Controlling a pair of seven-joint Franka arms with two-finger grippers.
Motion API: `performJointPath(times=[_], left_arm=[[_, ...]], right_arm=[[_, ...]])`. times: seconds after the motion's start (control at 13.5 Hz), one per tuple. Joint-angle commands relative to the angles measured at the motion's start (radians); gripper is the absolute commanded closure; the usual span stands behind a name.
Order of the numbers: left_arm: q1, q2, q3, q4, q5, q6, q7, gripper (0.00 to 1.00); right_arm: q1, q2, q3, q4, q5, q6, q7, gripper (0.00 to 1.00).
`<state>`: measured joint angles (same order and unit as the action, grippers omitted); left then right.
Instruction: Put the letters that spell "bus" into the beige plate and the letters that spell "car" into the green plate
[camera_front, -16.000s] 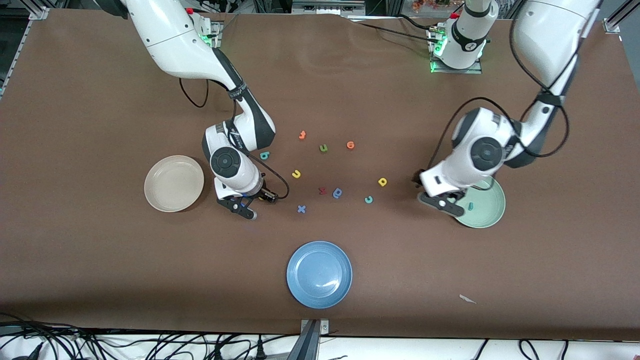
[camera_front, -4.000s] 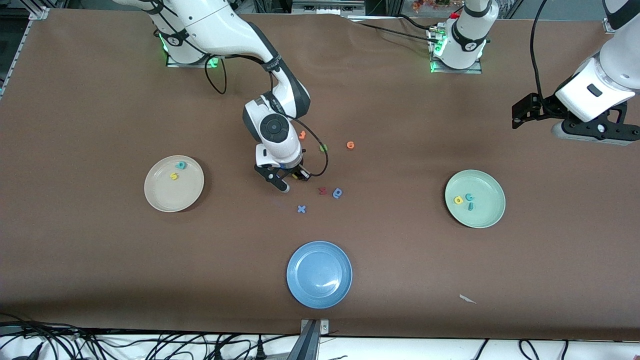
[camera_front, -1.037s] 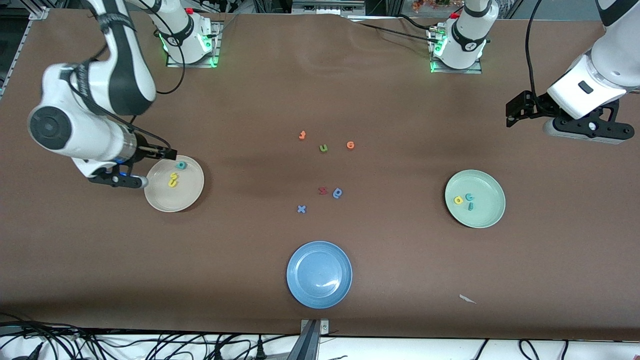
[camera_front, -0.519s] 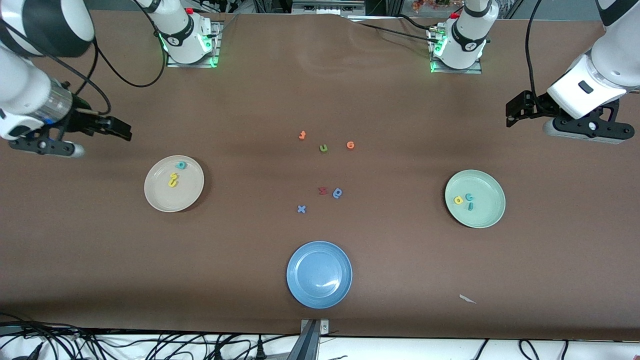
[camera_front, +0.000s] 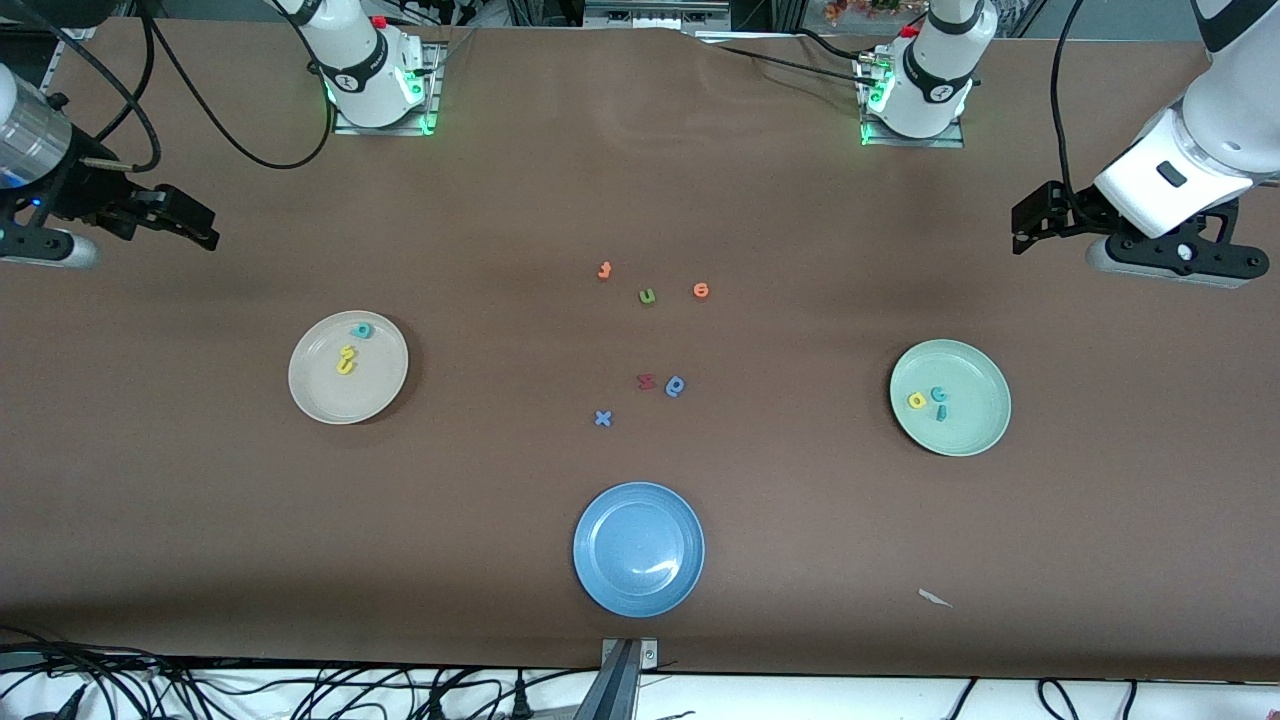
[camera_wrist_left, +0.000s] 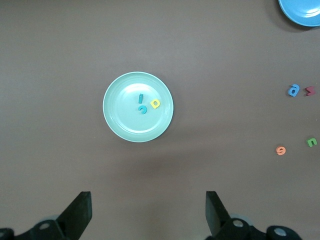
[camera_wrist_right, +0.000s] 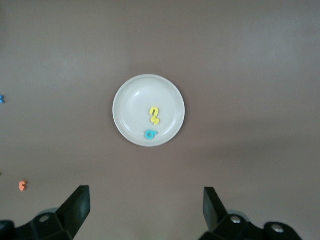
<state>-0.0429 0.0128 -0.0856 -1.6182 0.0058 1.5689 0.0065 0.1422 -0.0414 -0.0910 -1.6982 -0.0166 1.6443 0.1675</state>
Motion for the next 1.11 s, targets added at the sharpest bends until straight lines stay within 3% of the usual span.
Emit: performJointPath(times=[0.0, 1.04], left_arm=[[-0.005, 0.009, 0.003, 0.029, -0.015, -0.026, 0.006, 0.00], [-0.005, 0.009, 0.003, 0.027, -0.015, -0.027, 0.006, 0.00]], right_arm=[[-0.024, -0.009, 0.022, 0.008, -0.011, 0.031, -0.017, 0.00], [-0.041, -0.009, 0.010, 0.009, -0.003, -0.018, -0.102, 0.00]])
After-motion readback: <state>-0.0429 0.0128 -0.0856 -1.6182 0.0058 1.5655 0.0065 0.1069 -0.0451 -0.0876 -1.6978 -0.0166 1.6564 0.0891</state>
